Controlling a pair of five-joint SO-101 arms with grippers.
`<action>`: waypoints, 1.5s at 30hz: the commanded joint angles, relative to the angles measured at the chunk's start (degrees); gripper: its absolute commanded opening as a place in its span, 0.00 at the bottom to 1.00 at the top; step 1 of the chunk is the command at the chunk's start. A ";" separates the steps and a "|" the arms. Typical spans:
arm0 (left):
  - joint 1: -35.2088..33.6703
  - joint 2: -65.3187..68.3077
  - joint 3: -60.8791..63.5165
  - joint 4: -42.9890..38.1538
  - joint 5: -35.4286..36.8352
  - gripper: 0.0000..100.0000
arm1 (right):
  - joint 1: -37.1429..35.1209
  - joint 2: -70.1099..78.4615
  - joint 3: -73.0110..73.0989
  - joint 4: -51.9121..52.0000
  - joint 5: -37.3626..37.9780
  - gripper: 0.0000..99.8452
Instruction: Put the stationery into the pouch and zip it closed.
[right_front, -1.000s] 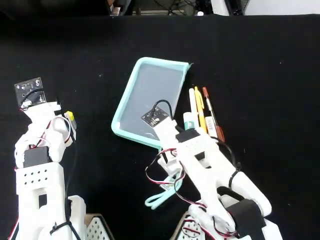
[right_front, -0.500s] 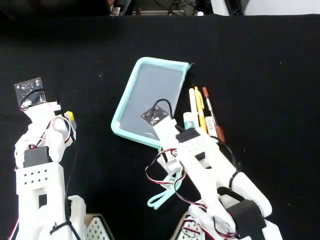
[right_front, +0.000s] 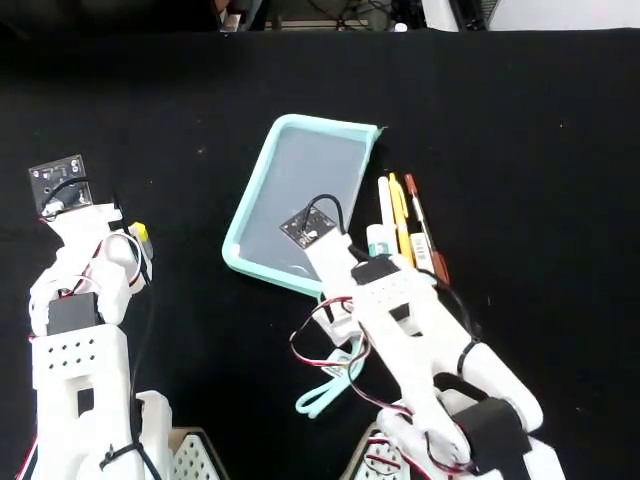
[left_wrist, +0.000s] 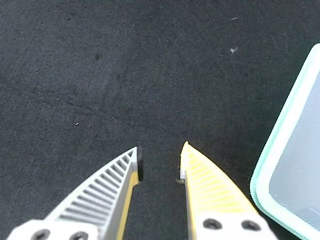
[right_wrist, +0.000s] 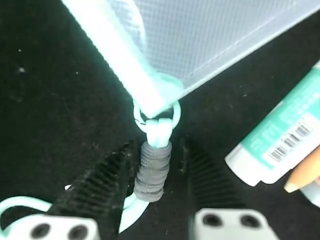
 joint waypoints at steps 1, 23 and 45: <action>-0.40 0.09 -0.48 -1.23 0.53 0.16 | 0.18 4.00 -1.36 -2.55 -0.18 0.14; -0.75 0.09 -5.05 4.92 -2.46 0.16 | 0.62 -25.10 3.82 4.57 -0.18 0.01; 16.75 6.33 -34.24 7.82 -0.70 0.16 | -8.09 -30.20 -46.29 24.53 20.84 0.01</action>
